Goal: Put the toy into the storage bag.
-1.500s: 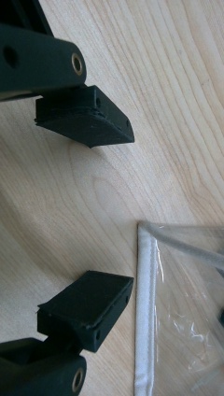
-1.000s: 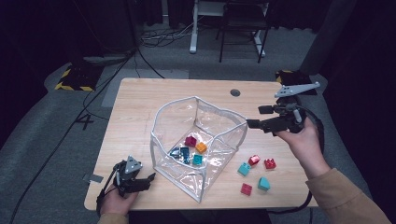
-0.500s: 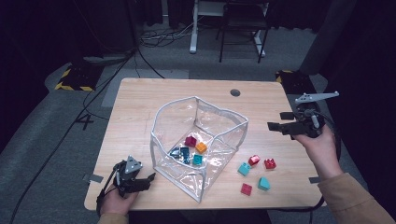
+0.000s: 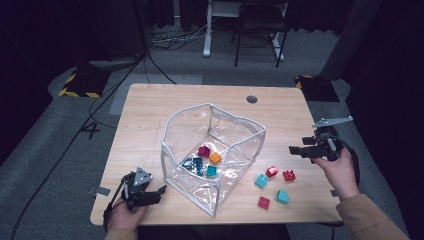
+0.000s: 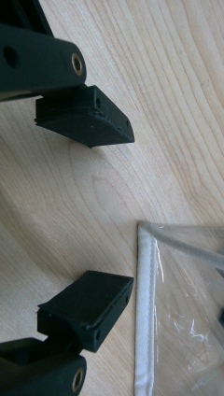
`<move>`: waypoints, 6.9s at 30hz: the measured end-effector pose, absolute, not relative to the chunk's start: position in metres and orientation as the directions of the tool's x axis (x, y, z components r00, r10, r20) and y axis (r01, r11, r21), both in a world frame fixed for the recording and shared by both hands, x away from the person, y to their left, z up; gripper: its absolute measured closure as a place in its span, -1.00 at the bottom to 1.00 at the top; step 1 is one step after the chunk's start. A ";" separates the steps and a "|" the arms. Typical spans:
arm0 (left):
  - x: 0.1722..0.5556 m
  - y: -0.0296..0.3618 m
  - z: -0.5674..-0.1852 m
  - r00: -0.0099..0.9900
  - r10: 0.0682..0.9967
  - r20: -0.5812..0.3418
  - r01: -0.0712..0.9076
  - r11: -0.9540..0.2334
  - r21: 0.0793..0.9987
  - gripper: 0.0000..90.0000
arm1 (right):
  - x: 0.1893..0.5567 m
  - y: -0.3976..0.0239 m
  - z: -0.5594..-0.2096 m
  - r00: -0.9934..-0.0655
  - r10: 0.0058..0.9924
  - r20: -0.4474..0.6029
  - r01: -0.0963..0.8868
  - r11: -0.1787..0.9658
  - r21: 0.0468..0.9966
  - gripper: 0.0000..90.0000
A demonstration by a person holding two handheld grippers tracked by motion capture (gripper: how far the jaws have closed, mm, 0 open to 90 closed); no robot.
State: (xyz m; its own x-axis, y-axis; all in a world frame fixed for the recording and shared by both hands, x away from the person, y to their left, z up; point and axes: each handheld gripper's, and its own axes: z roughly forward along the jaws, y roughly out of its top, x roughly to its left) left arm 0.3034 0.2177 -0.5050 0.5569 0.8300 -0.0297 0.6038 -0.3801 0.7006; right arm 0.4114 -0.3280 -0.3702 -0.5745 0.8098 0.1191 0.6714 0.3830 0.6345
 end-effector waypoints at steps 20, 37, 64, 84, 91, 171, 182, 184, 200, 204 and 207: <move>0.303 0.218 -0.505 0.557 0.830 -0.030 0.604 -0.380 0.700 -0.40 | 0.399 -0.334 -0.443 -0.542 0.832 0.118 0.742 0.408 0.531 -0.33; 0.303 0.218 -0.505 0.554 0.832 -0.030 0.605 -0.378 0.701 -0.40 | 0.392 -0.322 -0.473 -0.544 0.837 0.052 0.742 0.452 0.495 0.29; 0.303 0.218 -0.505 0.555 0.832 -0.030 0.605 -0.379 0.701 -0.40 | 0.383 -0.319 -0.408 -0.582 0.794 0.175 0.691 0.369 0.621 0.30; 0.302 0.218 -0.505 0.557 0.830 -0.031 0.604 -0.379 0.701 -0.40 | 0.380 -0.317 -0.337 -0.637 0.745 0.198 0.617 0.338 0.711 0.30; 0.302 0.218 -0.505 0.556 0.831 -0.031 0.605 -0.379 0.700 -0.40 | 0.379 -0.306 -0.311 -0.669 0.722 0.178 0.576 0.352 0.738 0.30; 0.304 0.218 -0.505 0.559 0.828 -0.031 0.606 -0.383 0.697 -0.41 | 0.429 -0.042 -0.309 -0.886 0.450 0.113 0.430 0.705 0.564 0.30; 0.304 0.218 -0.505 0.558 0.829 -0.031 0.605 -0.381 0.699 -0.41 | 0.417 -0.029 -0.327 -0.902 0.418 0.112 0.416 0.766 0.491 0.28; 0.304 0.218 -0.505 0.559 0.829 -0.030 0.605 -0.383 0.698 -0.41 | 0.415 -0.028 -0.329 -0.903 0.415 0.115 0.415 0.770 0.484 0.18; 0.304 0.218 -0.505 0.558 0.829 -0.031 0.605 -0.381 0.699 -0.41 | 0.400 -0.079 -0.287 -0.908 0.402 0.120 0.374 0.645 0.667 -0.26; 0.304 0.218 -0.505 0.558 0.829 -0.031 0.605 -0.381 0.699 -0.41 | 0.395 -0.102 -0.279 -0.901 0.420 0.109 0.370 0.612 0.699 -0.25; 0.304 0.218 -0.505 0.558 0.829 -0.031 0.605 -0.382 0.699 -0.41 | 0.390 -0.117 -0.274 -0.894 0.437 0.097 0.367 0.592 0.717 -0.24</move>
